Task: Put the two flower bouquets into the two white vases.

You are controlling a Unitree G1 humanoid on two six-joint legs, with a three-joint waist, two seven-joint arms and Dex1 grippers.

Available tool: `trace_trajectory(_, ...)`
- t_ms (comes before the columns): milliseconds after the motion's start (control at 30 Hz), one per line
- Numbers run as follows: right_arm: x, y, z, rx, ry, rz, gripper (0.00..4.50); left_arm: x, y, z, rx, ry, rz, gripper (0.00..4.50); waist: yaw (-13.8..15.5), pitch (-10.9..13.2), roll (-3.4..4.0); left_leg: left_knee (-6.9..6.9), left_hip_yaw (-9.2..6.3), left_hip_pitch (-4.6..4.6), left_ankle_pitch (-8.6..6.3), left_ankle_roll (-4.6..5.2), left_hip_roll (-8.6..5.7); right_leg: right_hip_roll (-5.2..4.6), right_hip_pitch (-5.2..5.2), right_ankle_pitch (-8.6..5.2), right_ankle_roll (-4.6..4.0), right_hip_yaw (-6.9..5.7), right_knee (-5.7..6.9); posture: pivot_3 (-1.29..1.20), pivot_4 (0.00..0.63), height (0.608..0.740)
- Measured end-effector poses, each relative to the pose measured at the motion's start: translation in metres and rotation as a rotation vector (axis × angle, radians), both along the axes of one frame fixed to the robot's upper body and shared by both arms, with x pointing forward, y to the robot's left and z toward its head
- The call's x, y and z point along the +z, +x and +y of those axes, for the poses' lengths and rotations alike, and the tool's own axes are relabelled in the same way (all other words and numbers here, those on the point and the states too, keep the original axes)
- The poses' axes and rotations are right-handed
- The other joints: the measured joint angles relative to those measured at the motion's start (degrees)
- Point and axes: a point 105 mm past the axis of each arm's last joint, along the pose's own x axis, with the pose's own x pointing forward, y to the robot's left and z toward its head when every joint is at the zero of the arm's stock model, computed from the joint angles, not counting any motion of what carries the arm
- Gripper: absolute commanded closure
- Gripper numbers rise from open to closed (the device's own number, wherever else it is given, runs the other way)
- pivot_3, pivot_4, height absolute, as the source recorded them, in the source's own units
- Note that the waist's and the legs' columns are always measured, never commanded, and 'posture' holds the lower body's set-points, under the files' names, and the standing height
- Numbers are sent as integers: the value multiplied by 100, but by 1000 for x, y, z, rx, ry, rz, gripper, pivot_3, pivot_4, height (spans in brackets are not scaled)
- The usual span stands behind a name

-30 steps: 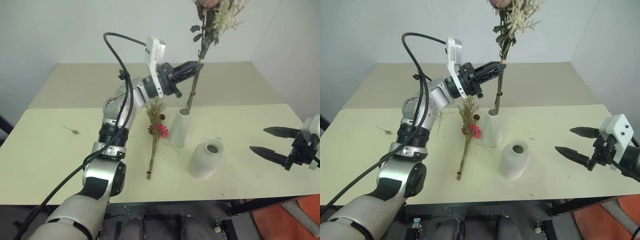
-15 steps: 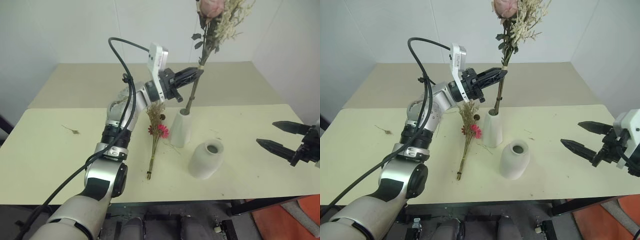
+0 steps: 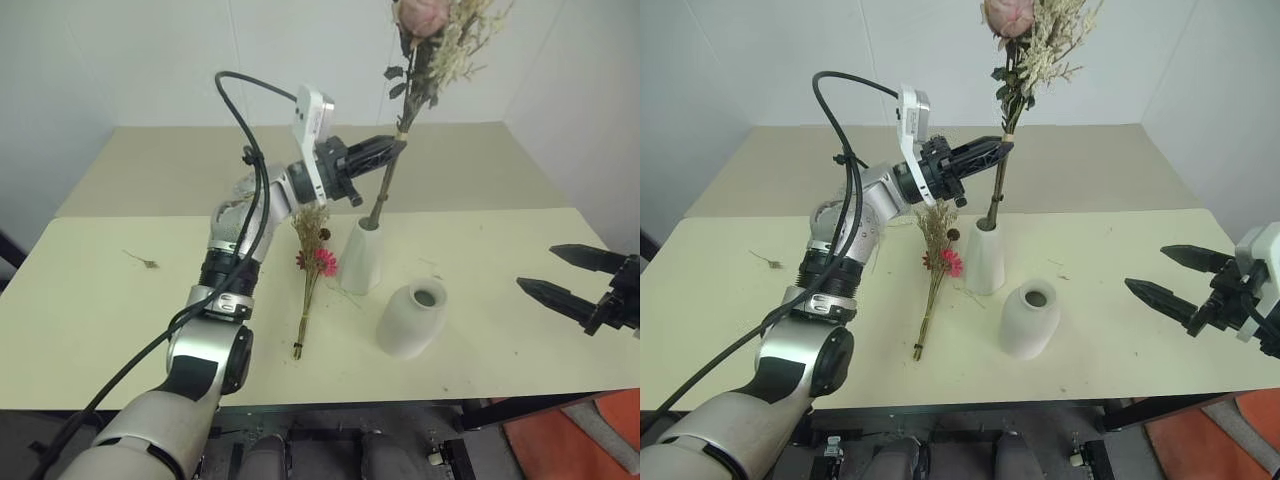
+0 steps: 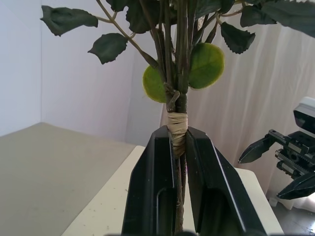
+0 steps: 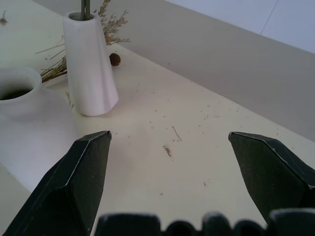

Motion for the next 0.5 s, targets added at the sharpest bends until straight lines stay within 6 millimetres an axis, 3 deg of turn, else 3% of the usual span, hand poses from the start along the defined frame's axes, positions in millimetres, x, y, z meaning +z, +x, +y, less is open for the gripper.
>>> trace_trajectory(233, 0, 0, 0, -1, 0, -1, 0, -16, 1, 9, 19, 15, 35, 4383, 1, 0, 0, 0, 0, -1, 0, 0, 0, 0, -1, 0, 0, 0, 1, 0, 150, 740)
trace_trajectory(500, 0, 0, 0, -4, 1, -2, 0, -20, 0, 10, 21, 24, 35, 4383, 3, 0, 0, 0, 0, 0, 0, 0, 0, 0, 0, 0, 0, 0, 1, 0, 150, 740)
